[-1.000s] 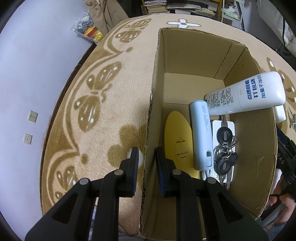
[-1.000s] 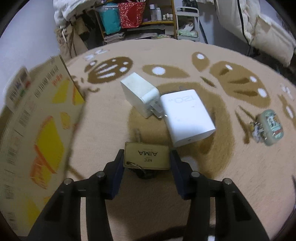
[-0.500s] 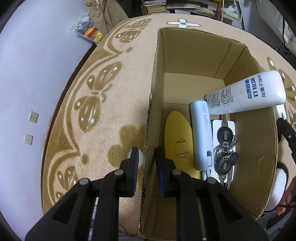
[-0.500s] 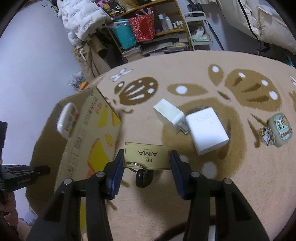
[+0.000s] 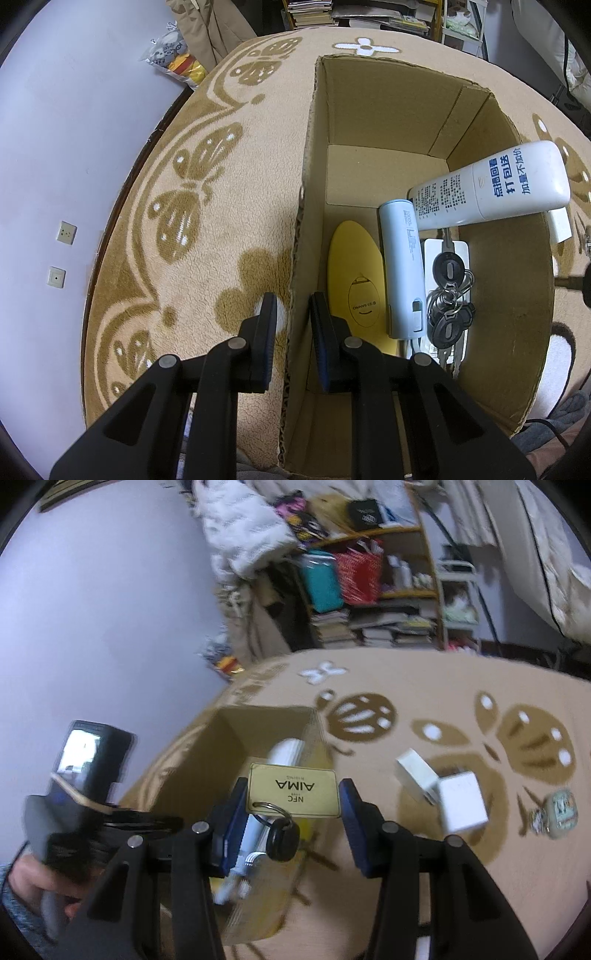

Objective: Organize rigid objects
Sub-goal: 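Carry the AIMA keyfob over the box and release it inside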

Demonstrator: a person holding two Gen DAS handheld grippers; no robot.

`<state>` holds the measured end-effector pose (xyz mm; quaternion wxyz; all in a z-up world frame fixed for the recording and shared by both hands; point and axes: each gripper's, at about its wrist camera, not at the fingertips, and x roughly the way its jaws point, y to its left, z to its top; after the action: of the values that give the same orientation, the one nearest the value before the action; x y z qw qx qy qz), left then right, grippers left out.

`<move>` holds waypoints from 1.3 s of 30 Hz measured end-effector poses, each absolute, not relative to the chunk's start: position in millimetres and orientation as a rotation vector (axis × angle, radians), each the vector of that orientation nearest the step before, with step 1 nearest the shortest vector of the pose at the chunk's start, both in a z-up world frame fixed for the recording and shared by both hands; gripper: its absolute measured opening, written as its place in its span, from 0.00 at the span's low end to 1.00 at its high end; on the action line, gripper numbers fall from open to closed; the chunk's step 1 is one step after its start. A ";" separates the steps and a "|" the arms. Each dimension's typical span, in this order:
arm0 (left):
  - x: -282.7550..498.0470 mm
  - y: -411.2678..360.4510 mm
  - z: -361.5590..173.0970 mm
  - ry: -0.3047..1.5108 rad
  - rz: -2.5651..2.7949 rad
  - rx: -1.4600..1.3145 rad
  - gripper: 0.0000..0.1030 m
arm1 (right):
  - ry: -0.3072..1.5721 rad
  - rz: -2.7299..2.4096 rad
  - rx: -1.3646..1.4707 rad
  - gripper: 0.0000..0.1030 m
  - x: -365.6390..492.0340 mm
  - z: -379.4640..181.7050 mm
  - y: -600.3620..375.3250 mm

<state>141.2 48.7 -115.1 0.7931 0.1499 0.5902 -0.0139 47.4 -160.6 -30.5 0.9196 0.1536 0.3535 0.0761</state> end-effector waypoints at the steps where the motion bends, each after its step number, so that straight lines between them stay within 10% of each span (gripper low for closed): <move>1: 141.3 48.7 -115.1 1.269 -0.030 0.322 0.18 | 0.720 0.170 0.308 0.50 46.9 -27.5 -156.1; 25: 141.7 49.3 -114.6 1.271 -0.030 0.317 0.18 | 0.802 0.231 0.259 0.51 65.1 -56.3 -111.0; 39: 141.4 48.8 -113.8 1.271 -0.030 0.313 0.18 | 0.757 0.157 0.186 0.80 65.8 -21.8 -128.9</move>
<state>141.4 48.8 -113.8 0.7934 0.1455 0.5909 -0.0141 65.8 -128.9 -21.8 0.9220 0.0905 0.3685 0.0765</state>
